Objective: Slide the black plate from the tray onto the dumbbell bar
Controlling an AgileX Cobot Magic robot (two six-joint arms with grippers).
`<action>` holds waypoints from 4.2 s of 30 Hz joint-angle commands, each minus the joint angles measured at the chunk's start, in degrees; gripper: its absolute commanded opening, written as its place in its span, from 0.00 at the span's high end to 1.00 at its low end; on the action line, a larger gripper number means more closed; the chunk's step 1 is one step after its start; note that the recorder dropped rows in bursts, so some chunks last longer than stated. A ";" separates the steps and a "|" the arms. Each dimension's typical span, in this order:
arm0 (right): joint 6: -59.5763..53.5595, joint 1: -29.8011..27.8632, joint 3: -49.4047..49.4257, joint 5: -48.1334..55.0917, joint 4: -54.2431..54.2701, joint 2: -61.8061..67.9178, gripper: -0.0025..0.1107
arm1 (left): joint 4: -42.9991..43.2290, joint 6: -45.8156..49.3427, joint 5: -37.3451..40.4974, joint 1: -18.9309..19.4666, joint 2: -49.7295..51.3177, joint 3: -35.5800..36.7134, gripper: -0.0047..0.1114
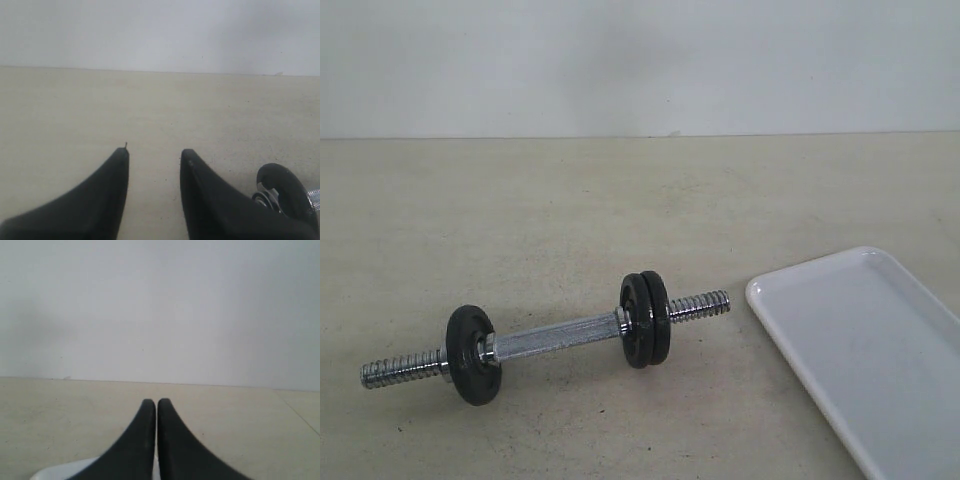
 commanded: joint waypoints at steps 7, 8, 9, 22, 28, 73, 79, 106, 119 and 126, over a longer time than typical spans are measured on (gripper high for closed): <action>27.38 -0.19 0.28 12.00 -26.75 -0.25 0.98 | -0.29 0.20 0.00 0.18 -0.21 0.14 0.68; 27.38 -0.19 0.28 13.26 -26.75 -0.25 0.98 | -0.29 0.20 0.00 0.18 -0.21 0.14 0.68; 27.38 -0.19 0.28 13.92 -26.75 -0.25 0.98 | -0.29 0.20 0.00 0.18 -0.21 0.14 0.68; 37.91 -0.19 0.28 17.48 -37.26 -0.25 0.98 | -0.29 0.20 0.00 0.18 -0.21 0.14 0.68; 37.91 -0.19 0.28 17.48 -37.26 -0.25 0.98 | -0.29 0.20 0.00 0.18 -0.21 0.14 0.68; 35.95 1.16 0.28 17.36 -37.26 -0.25 0.98 | -0.29 0.20 0.00 0.18 -0.21 0.14 0.68; 35.95 1.16 0.28 17.36 -37.26 -0.25 0.98 | -0.29 0.20 0.00 0.18 -0.21 0.14 0.68; 36.05 1.16 0.28 17.36 -37.26 -0.25 0.98 | -0.29 0.20 0.00 0.18 -0.21 0.14 0.68; 36.05 1.16 0.28 17.08 -37.26 -0.25 0.98 | -0.29 0.20 0.00 0.18 -0.21 0.14 0.68; 36.05 1.16 0.28 17.08 -37.26 -0.25 0.98 | -0.29 0.20 0.00 0.18 -0.21 0.14 0.68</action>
